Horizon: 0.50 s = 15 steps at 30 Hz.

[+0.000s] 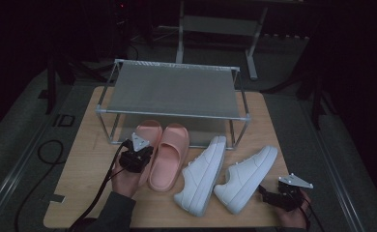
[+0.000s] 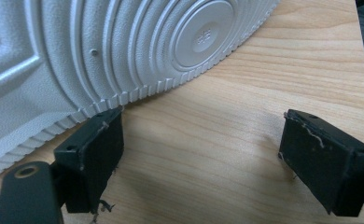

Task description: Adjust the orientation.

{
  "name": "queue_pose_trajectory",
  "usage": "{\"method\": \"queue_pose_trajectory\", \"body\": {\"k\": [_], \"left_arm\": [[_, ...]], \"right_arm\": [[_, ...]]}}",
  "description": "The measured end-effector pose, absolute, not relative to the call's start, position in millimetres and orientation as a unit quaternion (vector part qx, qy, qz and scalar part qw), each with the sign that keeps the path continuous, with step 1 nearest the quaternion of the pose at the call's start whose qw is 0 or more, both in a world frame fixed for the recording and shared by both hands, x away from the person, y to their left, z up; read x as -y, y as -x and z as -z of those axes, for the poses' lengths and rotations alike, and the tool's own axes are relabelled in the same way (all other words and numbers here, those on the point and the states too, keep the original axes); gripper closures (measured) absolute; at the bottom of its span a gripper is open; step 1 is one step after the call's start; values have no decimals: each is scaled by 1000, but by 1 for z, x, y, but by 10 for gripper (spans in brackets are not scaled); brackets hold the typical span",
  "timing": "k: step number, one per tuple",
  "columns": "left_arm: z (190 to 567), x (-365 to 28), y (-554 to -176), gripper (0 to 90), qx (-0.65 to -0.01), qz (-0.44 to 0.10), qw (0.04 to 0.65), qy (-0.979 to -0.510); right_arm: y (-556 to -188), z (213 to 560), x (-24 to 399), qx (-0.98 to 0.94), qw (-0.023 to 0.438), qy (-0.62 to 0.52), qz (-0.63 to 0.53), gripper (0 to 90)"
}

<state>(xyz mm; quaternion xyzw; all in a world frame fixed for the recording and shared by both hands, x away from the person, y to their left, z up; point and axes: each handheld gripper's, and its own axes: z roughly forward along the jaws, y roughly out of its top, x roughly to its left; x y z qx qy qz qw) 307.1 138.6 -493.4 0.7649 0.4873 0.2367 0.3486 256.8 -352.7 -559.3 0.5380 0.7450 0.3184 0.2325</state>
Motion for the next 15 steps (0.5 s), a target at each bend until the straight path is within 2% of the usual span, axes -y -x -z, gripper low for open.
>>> {"method": "queue_pose_trajectory", "body": {"k": [15], "left_arm": [[514,-142,-320,884,-488,-210,342,-775]], "right_arm": [[-257,559,353,-745,233,-538,-319,134]]}}
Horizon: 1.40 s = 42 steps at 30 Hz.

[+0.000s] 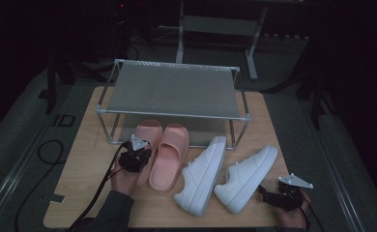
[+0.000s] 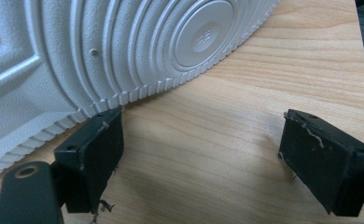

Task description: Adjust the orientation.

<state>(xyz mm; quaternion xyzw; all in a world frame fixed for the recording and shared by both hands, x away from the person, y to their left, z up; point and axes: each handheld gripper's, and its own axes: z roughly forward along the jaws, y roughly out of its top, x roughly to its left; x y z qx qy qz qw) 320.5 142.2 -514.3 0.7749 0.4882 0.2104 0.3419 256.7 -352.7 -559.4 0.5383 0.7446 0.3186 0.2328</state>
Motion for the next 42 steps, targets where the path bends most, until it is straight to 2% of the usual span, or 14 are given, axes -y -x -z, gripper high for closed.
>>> {"method": "queue_pose_trajectory", "body": {"k": [12,21,26,30,32,34,42], "left_arm": [[515,-139,-330,885,-489,-198,353,-773],[514,-137,-329,721,-481,-189,361,-776],[513,-137,-328,580,-483,-176,372,-773],[513,-135,-328,500,-487,-175,373,-770],[513,-128,-329,402,-481,-181,364,-777],[513,-123,-330,361,-480,-184,362,-778],[514,-116,-338,348,-498,-190,355,-768]], "right_arm": [[-257,559,353,-744,233,-538,-319,134],[-257,559,353,-745,233,-538,-319,134],[-257,559,353,-745,233,-538,-319,134],[-257,559,353,-745,233,-538,-319,134],[-257,559,353,-745,233,-538,-319,134],[-257,559,353,-745,233,-538,-319,134],[-257,559,353,-745,233,-538,-319,133]]}}
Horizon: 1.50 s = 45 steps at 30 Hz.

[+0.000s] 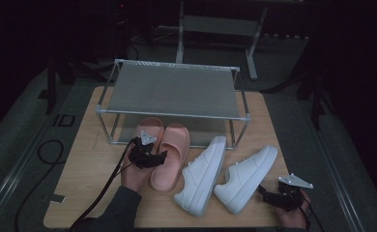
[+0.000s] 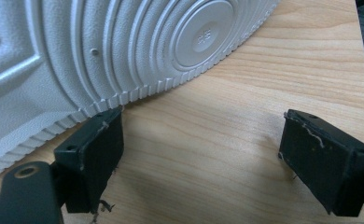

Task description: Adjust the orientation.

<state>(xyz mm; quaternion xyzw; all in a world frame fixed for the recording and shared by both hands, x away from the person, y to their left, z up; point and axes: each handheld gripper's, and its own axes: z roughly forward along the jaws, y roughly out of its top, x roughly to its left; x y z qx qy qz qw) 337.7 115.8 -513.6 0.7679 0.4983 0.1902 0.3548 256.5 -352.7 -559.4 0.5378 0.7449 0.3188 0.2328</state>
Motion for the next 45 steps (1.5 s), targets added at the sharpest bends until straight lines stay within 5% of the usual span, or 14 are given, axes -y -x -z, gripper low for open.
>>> {"method": "queue_pose_trajectory", "body": {"k": [3,9,19,45], "left_arm": [[515,-113,-340,357,-505,-193,355,-763],[514,-115,-342,555,-519,-207,348,-753],[514,-116,-343,673,-523,-203,350,-750],[510,-126,-357,765,-513,-191,359,-756]], "right_arm": [[-257,559,353,-745,233,-538,-319,133],[-256,559,353,-745,233,-538,-319,134],[-256,559,353,-745,233,-538,-319,134],[-256,559,353,-746,232,-537,-319,134]]}}
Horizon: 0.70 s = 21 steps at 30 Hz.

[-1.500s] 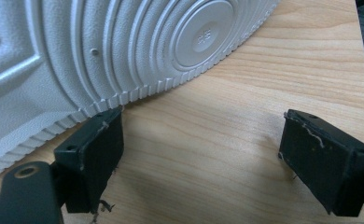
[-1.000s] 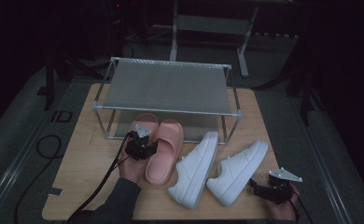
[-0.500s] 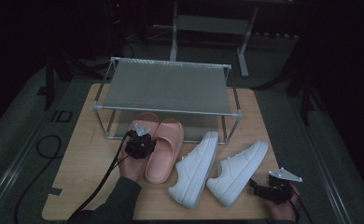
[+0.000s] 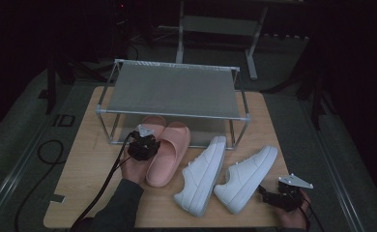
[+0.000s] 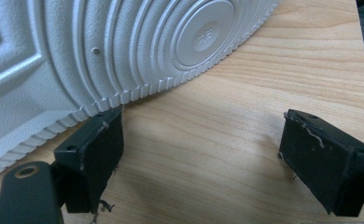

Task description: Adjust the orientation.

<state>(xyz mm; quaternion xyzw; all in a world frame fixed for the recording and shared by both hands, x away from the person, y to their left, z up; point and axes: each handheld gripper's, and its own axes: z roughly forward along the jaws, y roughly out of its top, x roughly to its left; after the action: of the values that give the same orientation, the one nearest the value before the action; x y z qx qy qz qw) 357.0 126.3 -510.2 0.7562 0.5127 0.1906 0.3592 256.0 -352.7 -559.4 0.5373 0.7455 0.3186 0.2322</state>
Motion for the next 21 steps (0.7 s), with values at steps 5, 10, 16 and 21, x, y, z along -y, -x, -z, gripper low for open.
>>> {"method": "queue_pose_trajectory", "body": {"k": [5,10,16,21], "left_arm": [[509,-128,-359,767,-502,-191,362,-762],[507,-130,-362,772,-495,-194,364,-764],[505,-133,-366,777,-491,-200,365,-765],[505,-134,-370,777,-489,-206,364,-765]], "right_arm": [[-256,559,353,-746,232,-537,-319,134],[-256,559,353,-746,232,-537,-319,134],[-256,559,353,-746,232,-537,-319,133],[-256,559,353,-746,233,-537,-319,134]]}}
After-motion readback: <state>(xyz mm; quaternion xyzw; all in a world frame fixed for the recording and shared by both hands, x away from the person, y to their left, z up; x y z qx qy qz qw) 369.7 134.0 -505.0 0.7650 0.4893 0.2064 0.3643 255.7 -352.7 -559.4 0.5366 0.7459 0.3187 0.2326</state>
